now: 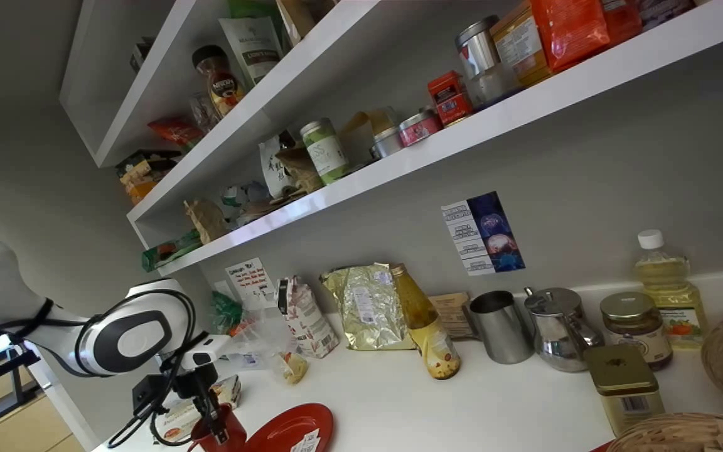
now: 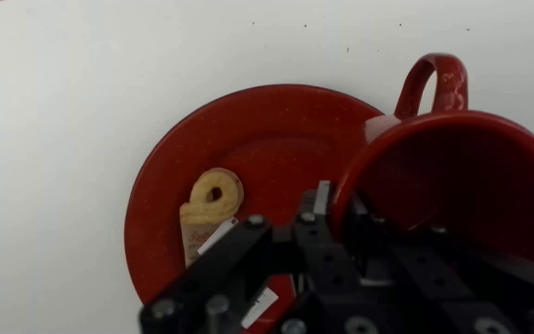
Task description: Put the red mug on the red plate.
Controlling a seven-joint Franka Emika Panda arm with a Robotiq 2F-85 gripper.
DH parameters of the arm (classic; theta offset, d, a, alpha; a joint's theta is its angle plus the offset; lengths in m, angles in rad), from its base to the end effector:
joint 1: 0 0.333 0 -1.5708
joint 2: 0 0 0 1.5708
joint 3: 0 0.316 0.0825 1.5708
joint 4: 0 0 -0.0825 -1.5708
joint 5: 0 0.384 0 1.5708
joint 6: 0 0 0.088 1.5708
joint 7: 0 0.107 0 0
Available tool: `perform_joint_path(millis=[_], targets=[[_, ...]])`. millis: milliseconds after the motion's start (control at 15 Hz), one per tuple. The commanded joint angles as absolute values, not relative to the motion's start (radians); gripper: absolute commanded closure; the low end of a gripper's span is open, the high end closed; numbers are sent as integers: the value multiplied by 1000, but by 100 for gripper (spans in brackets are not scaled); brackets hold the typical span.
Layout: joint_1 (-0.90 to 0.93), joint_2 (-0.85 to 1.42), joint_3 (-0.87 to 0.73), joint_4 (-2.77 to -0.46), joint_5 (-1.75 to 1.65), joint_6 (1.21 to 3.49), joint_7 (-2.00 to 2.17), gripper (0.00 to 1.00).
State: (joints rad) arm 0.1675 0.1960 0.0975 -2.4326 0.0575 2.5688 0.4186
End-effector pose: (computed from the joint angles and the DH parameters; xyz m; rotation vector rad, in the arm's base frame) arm 0.4673 0.1271 0.2212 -3.0973 0.3173 0.1125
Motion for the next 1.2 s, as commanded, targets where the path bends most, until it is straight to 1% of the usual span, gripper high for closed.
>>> perform_joint_path(millis=[0,1133], targets=[[174,226,84,-2438,44,2575,432,98],[179,398,42,-2302,50,2569,427,98]])
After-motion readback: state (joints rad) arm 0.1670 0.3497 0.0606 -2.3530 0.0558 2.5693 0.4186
